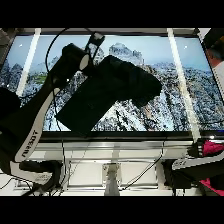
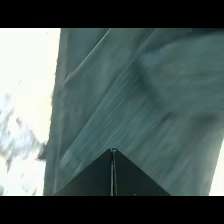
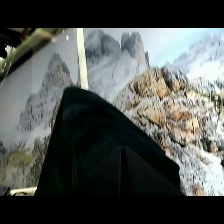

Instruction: Fold the clothes and pants, and hang the long-sleeved shirts on hangers.

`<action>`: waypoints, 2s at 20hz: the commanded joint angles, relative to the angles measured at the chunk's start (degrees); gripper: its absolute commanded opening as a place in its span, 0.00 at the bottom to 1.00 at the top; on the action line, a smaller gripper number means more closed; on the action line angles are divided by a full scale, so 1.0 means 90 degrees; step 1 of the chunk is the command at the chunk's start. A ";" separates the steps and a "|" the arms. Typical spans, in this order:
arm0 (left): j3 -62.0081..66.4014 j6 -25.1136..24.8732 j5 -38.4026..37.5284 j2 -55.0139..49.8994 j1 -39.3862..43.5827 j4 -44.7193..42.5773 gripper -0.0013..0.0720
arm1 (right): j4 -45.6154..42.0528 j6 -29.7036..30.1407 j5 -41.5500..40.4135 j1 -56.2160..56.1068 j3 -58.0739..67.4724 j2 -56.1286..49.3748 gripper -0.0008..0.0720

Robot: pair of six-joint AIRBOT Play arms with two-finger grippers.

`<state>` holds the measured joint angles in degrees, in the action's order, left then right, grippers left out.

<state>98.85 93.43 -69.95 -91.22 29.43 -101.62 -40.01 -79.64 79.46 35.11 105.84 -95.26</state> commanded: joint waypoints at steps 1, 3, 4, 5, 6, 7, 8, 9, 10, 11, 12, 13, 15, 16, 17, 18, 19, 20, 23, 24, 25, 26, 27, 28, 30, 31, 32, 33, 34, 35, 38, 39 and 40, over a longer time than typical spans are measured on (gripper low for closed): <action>-0.1107 -0.0005 -0.0015 0.0299 -0.0673 0.0386 0.03 | 0.0155 0.0231 0.0736 -0.0019 -0.1491 -0.0131 0.06; -0.1982 -0.0005 0.0187 0.0602 -0.1103 0.0709 0.03 | 0.0313 0.0321 0.0928 -0.0017 -0.2662 -0.0131 0.06; -0.2421 -0.0007 0.0308 0.0772 -0.1326 0.0884 0.03 | 0.0323 0.0321 0.0981 -0.0019 -0.3211 -0.0131 0.06; -0.2900 -0.0007 0.0432 0.0967 -0.1593 0.1103 0.03 | 0.0335 0.0321 0.1049 -0.0019 -0.3662 -0.0131 0.06; -0.3354 -0.0015 0.0510 0.1151 -0.1872 0.1394 0.03 | 0.0403 0.0321 0.1095 -0.0019 -0.4063 -0.0131 0.06; -0.3755 -0.0185 0.0517 0.1321 -0.2135 0.1768 0.03 | 0.0471 0.0321 0.1100 -0.0032 -0.4413 -0.0131 0.06; -0.4136 -0.0495 0.0517 0.1491 -0.2385 0.2171 0.03 | 0.0415 0.0330 0.1141 -0.0087 -0.4680 -0.0131 0.06; -0.4515 -0.0699 0.0517 0.1678 -0.2645 0.2526 0.03 | 0.0338 0.0328 0.1120 -0.0177 -0.4869 -0.0131 0.07; -0.4835 -0.0770 0.0551 0.1851 -0.2875 0.2722 0.03 | 0.0262 0.0323 0.0988 -0.0304 -0.5017 -0.0131 0.16; -0.5149 -0.0770 0.0648 0.2042 -0.3123 0.2798 0.03 | 0.0216 0.0321 0.0862 -0.0444 -0.5105 -0.0131 0.32; -0.5401 -0.0765 0.0741 0.2215 -0.3361 0.2805 0.03 | 0.0141 0.0318 0.0704 -0.0627 -0.5156 -0.0131 0.52; -0.5612 -0.0765 0.0782 0.2370 -0.3631 0.2832 0.03 | 0.0034 0.0313 0.0525 -0.0828 -0.5168 -0.0131 0.59; -0.5846 -0.0765 0.0738 0.2569 -0.4121 0.3053 0.03 | -0.0010 0.0287 0.0104 -0.1280 -0.5166 -0.0131 0.61; -0.5894 -0.0765 0.0680 0.2613 -0.4296 0.3096 0.03 | -0.0010 0.0279 -0.0134 -0.1547 -0.5166 -0.0131 0.72; -0.5899 -0.0765 0.0559 0.2620 -0.4435 0.3084 0.03 | -0.0010 0.0240 -0.0335 -0.1804 -0.5163 -0.0131 0.81; -0.5899 -0.0763 0.0488 0.2620 -0.4539 0.3087 0.03 | -0.0002 0.0219 -0.0537 -0.2086 -0.5153 -0.0131 0.86; -0.5899 -0.0765 0.0454 0.2620 -0.4617 0.3084 0.05 | 0.0024 0.0214 -0.0692 -0.2339 -0.5151 -0.0131 0.87; -0.5897 -0.0763 0.0464 0.2620 -0.4682 0.3075 0.18 | 0.0032 0.0214 -0.0882 -0.2591 -0.5151 -0.0131 0.87; -0.5897 -0.0379 0.0449 0.2618 -0.4867 0.3062 0.67 | 0.0034 0.0214 -0.1549 -0.3092 -0.5134 -0.0131 0.96; -0.5899 -0.0379 0.0449 0.2618 -0.4925 0.3062 0.67 | 0.0039 0.0214 -0.1715 -0.3186 -0.5090 -0.0131 0.96; -0.5897 -0.0379 0.0459 0.2618 -0.4969 0.3065 0.67 | 0.0051 0.0214 -0.1787 -0.3247 -0.5022 -0.0131 0.96; -0.5899 -0.0376 0.0474 0.2611 -0.5027 0.3062 0.67 | 0.0073 0.0214 -0.1821 -0.3283 -0.4925 -0.0131 0.96; -0.5899 -0.0374 0.0505 0.2596 -0.5078 0.3062 0.67 | 0.0095 0.0214 -0.1870 -0.3310 -0.4813 -0.0131 0.95; -0.5899 -0.0289 0.0508 0.2555 -0.5129 0.3060 0.67 | 0.0090 0.0214 -0.1955 -0.3313 -0.4707 -0.0131 0.94; -0.5899 -0.0136 0.0505 0.2409 -0.5173 0.3062 0.67 | 0.0092 0.0211 -0.2123 -0.3339 -0.4524 -0.0131 0.94; -0.5899 -0.0068 0.0508 0.2297 -0.5173 0.3092 0.67 | 0.0090 0.0211 -0.2147 -0.3351 -0.4469 -0.0131 0.94; -0.5899 -0.0068 0.0512 0.2176 -0.5141 0.3181 0.67 | 0.0095 0.0211 -0.2140 -0.3351 -0.4447 -0.0131 0.94; -0.5899 -0.0070 0.0549 0.2059 -0.5129 0.3264 0.67 | 0.0070 0.0214 -0.2115 -0.3351 -0.4447 -0.0131 0.94; -0.5899 -0.0068 0.0648 0.1940 -0.5124 0.3356 0.67 | 0.0056 0.0214 -0.2110 -0.3351 -0.4447 -0.0131 0.94; -0.5899 -0.0068 0.0811 0.1846 -0.5124 0.3432 0.67 | 0.0063 0.0211 -0.2108 -0.3351 -0.4447 -0.0131 0.94; -0.5899 -0.0068 0.1107 0.1688 -0.5110 0.3920 0.63 | 0.0070 0.0214 -0.2101 -0.3351 -0.4447 -0.0131 0.94; -0.5899 -0.0070 0.1161 0.1651 -0.5085 0.4000 0.52 | 0.0068 0.0219 -0.2103 -0.3351 -0.4447 -0.0131 0.86; -0.5899 -0.0070 0.1217 0.1627 -0.5059 0.4017 0.43 | 0.0066 0.0223 -0.2110 -0.3351 -0.4447 -0.0131 0.74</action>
<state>45.78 92.68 -61.19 -75.37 -16.40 -68.20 -39.33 -77.71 60.60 4.99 65.71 -96.47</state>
